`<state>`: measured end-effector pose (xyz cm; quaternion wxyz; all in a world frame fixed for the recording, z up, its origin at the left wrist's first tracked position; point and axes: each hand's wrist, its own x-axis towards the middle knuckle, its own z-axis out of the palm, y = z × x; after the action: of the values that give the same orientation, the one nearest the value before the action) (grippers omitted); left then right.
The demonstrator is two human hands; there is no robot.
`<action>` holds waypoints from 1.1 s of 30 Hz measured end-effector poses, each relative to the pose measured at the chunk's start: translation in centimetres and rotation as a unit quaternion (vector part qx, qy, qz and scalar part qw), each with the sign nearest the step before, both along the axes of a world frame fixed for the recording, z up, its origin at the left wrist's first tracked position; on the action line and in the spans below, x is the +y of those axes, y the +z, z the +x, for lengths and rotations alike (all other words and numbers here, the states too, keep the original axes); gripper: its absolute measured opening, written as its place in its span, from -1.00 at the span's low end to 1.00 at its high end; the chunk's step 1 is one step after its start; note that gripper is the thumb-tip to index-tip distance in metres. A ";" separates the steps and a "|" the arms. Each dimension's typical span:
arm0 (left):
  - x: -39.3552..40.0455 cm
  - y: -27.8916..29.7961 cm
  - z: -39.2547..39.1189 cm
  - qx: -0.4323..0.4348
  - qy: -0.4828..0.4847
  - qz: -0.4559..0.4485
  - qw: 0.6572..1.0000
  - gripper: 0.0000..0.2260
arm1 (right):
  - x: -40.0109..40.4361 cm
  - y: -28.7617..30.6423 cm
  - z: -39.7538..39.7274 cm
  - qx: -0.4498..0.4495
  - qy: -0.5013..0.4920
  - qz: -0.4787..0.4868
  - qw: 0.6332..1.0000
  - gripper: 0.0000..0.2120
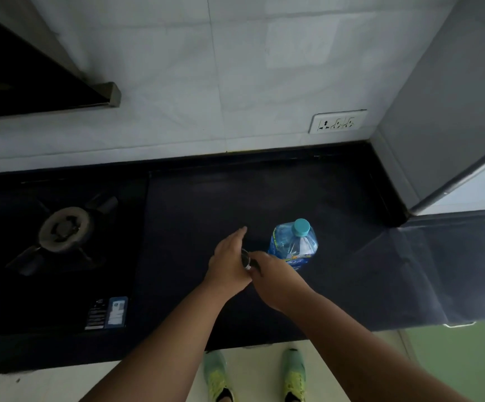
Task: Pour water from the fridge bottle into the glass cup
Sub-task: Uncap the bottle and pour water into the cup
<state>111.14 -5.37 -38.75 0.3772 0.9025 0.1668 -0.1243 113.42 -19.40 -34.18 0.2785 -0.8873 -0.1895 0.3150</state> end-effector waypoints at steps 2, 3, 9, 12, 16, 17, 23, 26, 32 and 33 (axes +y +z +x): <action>-0.1 1.6 0.2 -0.007 -0.027 -0.061 0.998 -0.17 | -0.6 2.6 -0.3 -0.049 0.000 -0.017 0.999 -0.73; -0.2 2.5 0.4 -0.010 -0.036 -0.078 0.996 -0.17 | -0.9 4.1 -0.2 -0.071 -0.001 -0.019 0.997 -0.73; -2.8 6.6 2.0 -0.037 -0.085 -0.024 0.995 -0.18 | -3.1 9.8 2.1 -0.188 -0.094 0.040 0.977 -0.79; -4.2 6.8 2.7 -0.029 -0.092 -0.015 0.995 -0.15 | -4.3 9.8 3.8 -0.221 -0.103 0.019 0.970 -0.74; -5.6 5.2 3.3 -0.025 -0.080 0.016 0.996 -0.25 | -4.8 9.2 4.3 -0.150 -0.085 -0.080 0.982 -0.65; -5.8 4.8 3.4 -0.026 -0.074 0.027 0.997 -0.24 | -4.8 9.1 4.2 -0.142 -0.080 -0.083 0.983 -0.66; -7.1 3.8 3.9 -0.048 -0.094 0.044 0.993 -0.37 | -5.7 8.6 5.0 -0.136 -0.086 -0.097 0.982 -0.71; -7.1 4.6 3.8 -0.076 -0.073 0.009 0.994 -0.38 | -6.4 9.6 5.5 -0.161 -0.075 -0.082 0.981 -0.74; -5.8 10.8 3.9 -0.212 -0.022 -0.055 0.975 -0.34 | -6.8 16.4 6.3 -0.279 -0.062 0.015 0.958 -0.77; -5.7 12.0 3.9 -0.233 -0.021 -0.056 0.971 -0.33 | -6.7 17.8 6.5 -0.293 -0.061 0.015 0.954 -0.76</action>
<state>115.06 -11.04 -26.71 0.4531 0.8872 0.0480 0.0720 119.89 -26.12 -16.43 0.2420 -0.9463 -0.2132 0.0206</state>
